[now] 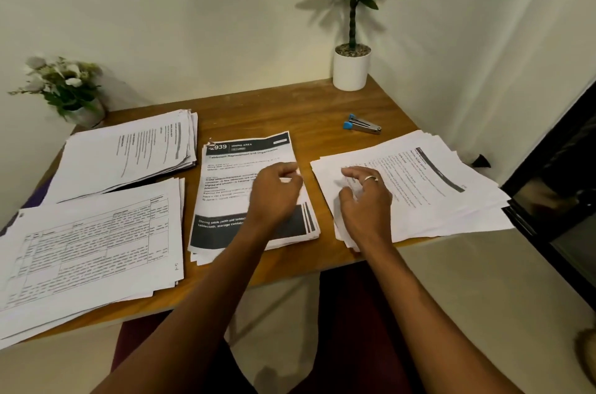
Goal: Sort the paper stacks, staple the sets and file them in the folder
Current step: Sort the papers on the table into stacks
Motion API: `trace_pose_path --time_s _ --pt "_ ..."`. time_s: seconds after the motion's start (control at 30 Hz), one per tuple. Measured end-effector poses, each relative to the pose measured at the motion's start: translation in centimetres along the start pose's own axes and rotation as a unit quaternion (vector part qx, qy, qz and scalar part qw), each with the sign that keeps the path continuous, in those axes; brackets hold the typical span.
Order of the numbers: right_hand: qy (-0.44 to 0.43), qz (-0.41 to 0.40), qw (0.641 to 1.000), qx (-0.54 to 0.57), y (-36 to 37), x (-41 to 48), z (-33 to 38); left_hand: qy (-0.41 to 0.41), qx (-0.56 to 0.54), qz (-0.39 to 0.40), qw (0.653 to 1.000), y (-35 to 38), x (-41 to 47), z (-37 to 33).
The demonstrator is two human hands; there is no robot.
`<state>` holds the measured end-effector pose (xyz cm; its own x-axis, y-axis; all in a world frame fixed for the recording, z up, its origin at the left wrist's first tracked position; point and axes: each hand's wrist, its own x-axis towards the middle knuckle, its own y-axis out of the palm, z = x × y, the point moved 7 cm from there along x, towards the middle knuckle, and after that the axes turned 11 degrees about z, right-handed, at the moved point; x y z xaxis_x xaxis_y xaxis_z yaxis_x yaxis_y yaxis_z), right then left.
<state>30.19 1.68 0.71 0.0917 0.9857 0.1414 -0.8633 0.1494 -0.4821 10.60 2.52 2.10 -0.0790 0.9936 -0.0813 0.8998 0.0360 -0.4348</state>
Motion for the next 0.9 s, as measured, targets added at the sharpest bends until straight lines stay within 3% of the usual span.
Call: trace_pose_path --time_s 0.3,0.6,0.9 --pt "0.013 0.18 0.982 -0.055 7.9 0.8 2.8 -0.024 -0.159 -0.102 0.982 -5.8 -2.4 8.1" --pt "-0.002 0.132 0.991 -0.01 8.9 1.6 4.5 0.014 -0.187 -0.135 0.973 -5.6 -2.8 8.1" --pt "0.124 0.198 0.967 0.099 8.9 2.4 2.3 0.033 -0.188 -0.146 0.971 -6.2 -3.4 7.5"
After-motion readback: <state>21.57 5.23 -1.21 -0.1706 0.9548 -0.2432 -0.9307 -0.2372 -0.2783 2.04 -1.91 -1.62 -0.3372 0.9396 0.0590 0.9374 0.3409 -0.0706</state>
